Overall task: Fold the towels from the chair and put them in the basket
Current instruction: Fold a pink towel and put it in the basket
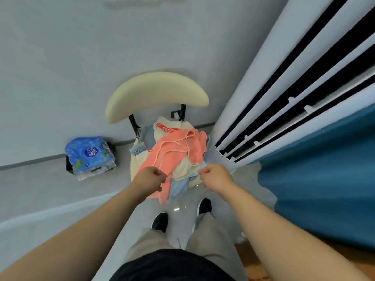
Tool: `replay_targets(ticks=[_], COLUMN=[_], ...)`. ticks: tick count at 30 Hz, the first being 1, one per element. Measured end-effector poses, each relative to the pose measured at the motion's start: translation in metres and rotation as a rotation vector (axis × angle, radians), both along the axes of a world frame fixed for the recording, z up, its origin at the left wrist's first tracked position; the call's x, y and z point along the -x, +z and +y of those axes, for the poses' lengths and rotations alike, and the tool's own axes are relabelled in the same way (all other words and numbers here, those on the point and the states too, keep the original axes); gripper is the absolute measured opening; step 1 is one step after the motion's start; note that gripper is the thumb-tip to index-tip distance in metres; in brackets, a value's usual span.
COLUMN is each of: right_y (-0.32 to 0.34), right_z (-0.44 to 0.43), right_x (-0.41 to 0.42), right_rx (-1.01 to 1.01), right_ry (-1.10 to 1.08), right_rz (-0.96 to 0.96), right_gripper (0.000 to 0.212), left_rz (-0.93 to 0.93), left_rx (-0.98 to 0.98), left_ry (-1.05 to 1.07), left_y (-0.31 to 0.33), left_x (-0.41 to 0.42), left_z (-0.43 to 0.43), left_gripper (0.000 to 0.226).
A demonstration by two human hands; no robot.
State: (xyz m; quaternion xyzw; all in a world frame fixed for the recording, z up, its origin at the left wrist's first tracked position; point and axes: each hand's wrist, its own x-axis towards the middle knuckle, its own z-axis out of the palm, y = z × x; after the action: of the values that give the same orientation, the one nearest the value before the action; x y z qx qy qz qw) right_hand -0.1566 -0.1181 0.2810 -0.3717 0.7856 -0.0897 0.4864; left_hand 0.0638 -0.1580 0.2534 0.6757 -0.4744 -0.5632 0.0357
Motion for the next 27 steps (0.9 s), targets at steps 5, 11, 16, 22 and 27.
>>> replay_targets(ticks=[5,11,16,22,27], right_y=[-0.077,-0.146,-0.21,-0.315,-0.36], right_z=[-0.05,-0.074,-0.082,-0.081,-0.069], right_x=[0.036,0.064,0.057,0.033,0.03], right_rx=[-0.028,-0.073,-0.009,0.278,0.679], right_ry=[0.286,0.503,0.501,0.527,0.345], right_rz=[0.01,0.102,0.091,0.221,0.325], right_gripper=[0.023,0.026,0.035,0.045,0.041], left_rz=[-0.093,-0.128,-0.152,-0.216,-0.21], left_rx=[0.01,-0.017,-0.084,0.05,0.203], left_ry=[0.252,0.414,0.498,0.511,0.562], left_y=[-0.018,-0.052,-0.125,-0.255,-0.334], left_x=[0.035,0.076,0.086,0.068,0.064], left_z=[0.008,0.052,0.08,0.083,0.091], left_gripper=[0.009,0.01,0.01,0.033,0.045])
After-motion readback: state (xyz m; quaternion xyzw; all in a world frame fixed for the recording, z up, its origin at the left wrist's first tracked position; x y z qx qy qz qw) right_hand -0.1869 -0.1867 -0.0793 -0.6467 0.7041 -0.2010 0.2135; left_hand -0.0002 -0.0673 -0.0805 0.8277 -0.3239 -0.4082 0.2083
